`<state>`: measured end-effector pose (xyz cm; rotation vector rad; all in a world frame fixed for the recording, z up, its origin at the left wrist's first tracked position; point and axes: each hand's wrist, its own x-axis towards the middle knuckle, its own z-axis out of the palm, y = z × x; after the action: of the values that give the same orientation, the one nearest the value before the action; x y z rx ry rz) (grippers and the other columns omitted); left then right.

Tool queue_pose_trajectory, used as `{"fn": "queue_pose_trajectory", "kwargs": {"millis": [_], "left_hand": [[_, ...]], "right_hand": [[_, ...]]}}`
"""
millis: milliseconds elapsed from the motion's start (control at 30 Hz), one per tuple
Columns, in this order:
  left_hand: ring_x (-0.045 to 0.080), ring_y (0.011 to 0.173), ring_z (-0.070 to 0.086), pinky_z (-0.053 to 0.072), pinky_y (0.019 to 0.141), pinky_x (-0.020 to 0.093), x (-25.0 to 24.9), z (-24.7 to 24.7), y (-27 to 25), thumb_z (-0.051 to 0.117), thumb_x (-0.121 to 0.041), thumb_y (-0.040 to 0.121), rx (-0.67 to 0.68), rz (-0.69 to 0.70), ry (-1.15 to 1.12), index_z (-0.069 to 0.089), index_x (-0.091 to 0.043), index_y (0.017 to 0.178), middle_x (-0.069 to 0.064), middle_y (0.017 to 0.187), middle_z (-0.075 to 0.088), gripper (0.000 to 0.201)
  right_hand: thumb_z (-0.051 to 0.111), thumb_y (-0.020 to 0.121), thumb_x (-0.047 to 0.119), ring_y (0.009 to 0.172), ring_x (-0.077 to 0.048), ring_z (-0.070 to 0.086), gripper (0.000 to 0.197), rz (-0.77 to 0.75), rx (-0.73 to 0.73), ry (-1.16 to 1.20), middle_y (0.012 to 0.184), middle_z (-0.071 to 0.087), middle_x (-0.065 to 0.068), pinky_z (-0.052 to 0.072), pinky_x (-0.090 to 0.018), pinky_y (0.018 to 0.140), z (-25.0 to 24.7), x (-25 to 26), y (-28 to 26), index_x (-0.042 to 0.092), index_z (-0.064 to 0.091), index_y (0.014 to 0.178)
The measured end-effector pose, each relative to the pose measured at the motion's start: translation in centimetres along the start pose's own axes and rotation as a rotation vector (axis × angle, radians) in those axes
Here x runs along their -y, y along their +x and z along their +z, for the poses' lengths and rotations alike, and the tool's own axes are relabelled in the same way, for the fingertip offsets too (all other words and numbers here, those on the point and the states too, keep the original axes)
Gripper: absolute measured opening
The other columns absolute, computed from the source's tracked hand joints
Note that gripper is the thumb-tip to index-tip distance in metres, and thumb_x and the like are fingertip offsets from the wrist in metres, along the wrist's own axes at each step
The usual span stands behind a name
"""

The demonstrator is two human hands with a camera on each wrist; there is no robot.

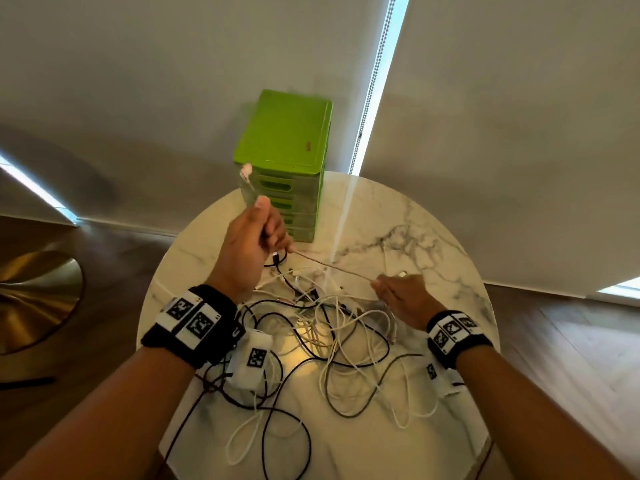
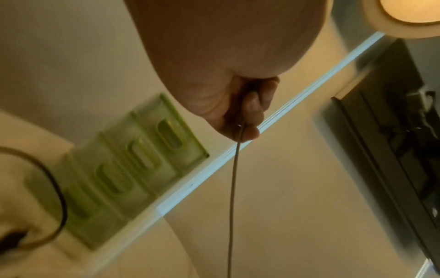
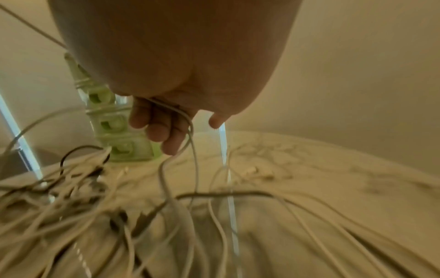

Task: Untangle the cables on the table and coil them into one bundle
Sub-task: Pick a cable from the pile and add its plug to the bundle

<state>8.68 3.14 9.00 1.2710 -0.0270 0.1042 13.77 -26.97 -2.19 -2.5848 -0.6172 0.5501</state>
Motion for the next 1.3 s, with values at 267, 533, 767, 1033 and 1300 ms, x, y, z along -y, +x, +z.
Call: {"fn": "queue_pose_trajectory", "kwargs": {"millis": [267,533,767,1033,1300], "left_hand": [[0.02,0.067,0.05,0.045,0.07,0.037,2.5,0.4,-3.8,0.031,-0.039,0.111,0.088,-0.304,0.526,0.077,-0.016,0.089,-0.001,0.094,0.078,0.056],[0.024,0.092,0.072,0.055,0.093,0.045,2.8,2.9,-4.2,0.029,-0.032,0.112,-0.031,-0.33,0.047,0.061,-0.009,0.088,0.005,0.097,0.077,0.046],[0.011,0.051,0.028,0.031,0.058,0.029,-0.3,2.8,-4.3,0.028,-0.032,0.111,-0.108,-0.19,-0.232,0.038,-0.02,0.076,-0.006,0.061,0.034,0.039],[0.008,0.053,0.028,0.029,0.058,0.023,-7.4,-2.1,-3.1,0.027,-0.037,0.111,-0.229,0.028,0.087,0.038,-0.022,0.077,-0.008,0.057,0.034,0.04],[0.011,0.079,0.058,0.046,0.078,0.032,2.1,1.7,-6.8,0.024,-0.063,0.104,0.158,-0.411,0.683,0.069,-0.023,0.102,-0.002,0.084,0.063,0.061]], "right_hand": [[0.016,0.101,0.058,0.066,-0.023,0.06,0.053,-0.07,-0.355,-0.117,0.07,0.064,0.003,0.025,-0.041,0.098,-2.5,10.5,-0.3,0.026,0.053,0.081],[0.008,0.103,0.058,0.075,-0.005,0.059,0.048,-0.237,-0.195,0.029,0.082,0.068,0.011,0.028,-0.04,0.097,1.3,14.1,-3.9,0.036,0.049,0.094],[0.025,0.109,0.044,0.058,-0.005,0.052,0.045,-0.206,-0.106,0.161,0.059,0.052,0.013,0.036,-0.034,0.08,1.2,10.0,-4.4,0.034,0.045,0.071],[0.02,0.107,0.051,0.074,-0.001,0.053,0.045,0.082,-0.044,-0.105,0.07,0.063,0.01,0.022,-0.046,0.107,0.5,5.1,-4.3,0.034,0.056,0.088],[0.033,0.108,0.045,0.065,-0.013,0.06,0.035,-0.065,-0.39,0.117,0.061,0.061,0.007,0.038,-0.049,0.099,-1.1,11.7,-2.9,0.027,0.049,0.082]]}}
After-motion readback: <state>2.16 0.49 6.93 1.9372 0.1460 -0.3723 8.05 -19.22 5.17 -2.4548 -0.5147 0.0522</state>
